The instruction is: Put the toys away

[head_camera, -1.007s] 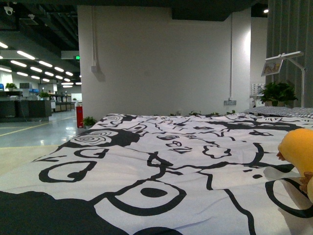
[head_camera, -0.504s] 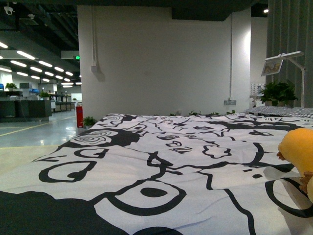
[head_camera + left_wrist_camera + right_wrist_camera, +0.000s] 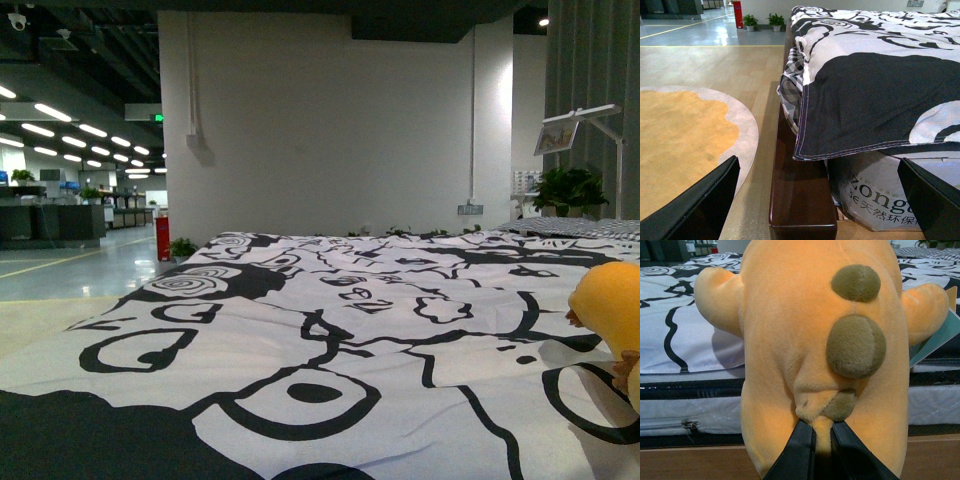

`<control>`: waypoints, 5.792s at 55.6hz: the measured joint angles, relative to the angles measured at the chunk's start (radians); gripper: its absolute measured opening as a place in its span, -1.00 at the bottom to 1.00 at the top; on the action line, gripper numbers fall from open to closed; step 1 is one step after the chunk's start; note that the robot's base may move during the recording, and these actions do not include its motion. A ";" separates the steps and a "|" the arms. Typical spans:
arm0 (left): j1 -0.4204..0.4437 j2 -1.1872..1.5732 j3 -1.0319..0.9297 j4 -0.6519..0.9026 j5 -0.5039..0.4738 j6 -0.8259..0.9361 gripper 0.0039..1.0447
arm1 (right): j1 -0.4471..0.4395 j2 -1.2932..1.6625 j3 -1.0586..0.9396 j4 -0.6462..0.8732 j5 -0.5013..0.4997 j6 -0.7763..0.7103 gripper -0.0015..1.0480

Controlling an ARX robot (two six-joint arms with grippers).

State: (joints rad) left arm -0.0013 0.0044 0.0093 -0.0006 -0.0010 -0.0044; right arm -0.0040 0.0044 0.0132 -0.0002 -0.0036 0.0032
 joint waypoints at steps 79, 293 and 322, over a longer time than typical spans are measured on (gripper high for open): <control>0.000 0.000 0.000 0.000 0.000 0.000 0.88 | 0.003 0.001 0.000 -0.004 0.010 0.000 -0.90; -0.001 0.000 0.000 0.000 0.000 0.000 0.88 | 0.002 0.001 0.000 -0.004 0.000 0.000 -0.90; 0.000 0.001 0.000 0.000 0.000 0.000 0.88 | 0.002 0.001 0.000 -0.004 0.000 0.000 -0.90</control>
State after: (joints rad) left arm -0.0017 0.0051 0.0093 -0.0006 -0.0006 -0.0040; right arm -0.0021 0.0055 0.0132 -0.0040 -0.0036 0.0032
